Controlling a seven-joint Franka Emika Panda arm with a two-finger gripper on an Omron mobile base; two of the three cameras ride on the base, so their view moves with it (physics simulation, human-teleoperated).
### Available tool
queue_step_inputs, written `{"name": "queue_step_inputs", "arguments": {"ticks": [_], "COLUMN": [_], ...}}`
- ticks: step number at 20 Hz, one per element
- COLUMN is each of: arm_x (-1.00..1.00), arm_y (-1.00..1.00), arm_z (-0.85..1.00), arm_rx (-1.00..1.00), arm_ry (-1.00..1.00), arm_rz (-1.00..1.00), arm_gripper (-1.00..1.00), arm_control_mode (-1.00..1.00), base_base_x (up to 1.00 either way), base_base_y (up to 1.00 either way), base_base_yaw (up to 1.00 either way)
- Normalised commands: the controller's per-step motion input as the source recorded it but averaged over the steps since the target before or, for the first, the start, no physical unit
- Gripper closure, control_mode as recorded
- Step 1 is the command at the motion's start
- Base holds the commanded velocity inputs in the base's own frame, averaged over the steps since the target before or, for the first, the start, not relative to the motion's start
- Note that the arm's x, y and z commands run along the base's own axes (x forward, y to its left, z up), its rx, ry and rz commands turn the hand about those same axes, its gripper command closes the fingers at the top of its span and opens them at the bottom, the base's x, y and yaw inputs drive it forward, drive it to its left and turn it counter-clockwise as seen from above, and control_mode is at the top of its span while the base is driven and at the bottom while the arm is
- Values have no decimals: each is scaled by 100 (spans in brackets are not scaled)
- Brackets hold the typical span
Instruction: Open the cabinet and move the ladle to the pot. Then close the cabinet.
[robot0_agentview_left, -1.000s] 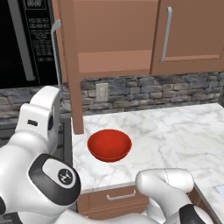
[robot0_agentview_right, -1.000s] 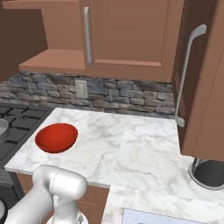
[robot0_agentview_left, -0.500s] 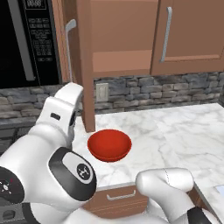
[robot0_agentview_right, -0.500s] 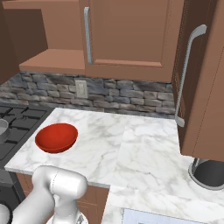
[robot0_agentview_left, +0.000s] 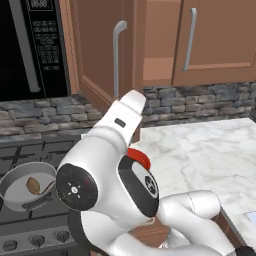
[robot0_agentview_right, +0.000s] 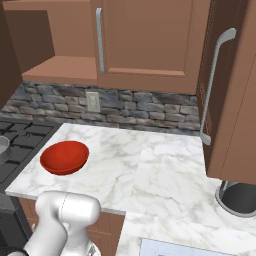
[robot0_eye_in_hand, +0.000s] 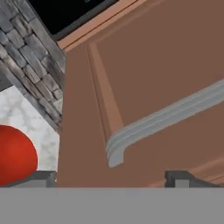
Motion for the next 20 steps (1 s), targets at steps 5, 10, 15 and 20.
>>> {"name": "queue_step_inputs", "arguments": {"ticks": [5,10,15,20], "arm_x": [6,37,48,48], "arm_y": [-72,-70,-46,-52], "arm_z": [0,0,0,0], "arm_rx": [13,11,3,0], "arm_ry": [-8,-6,-9,-33], "arm_rz": [0,4,4,5], "arm_gripper": [-100,-100,-100,-100], "arm_control_mode": [-100,-100,-100,-100], "base_base_x": [0,0,0,0], "base_base_y": [0,0,0,0], "base_base_yaw": [0,0,0,0]}}
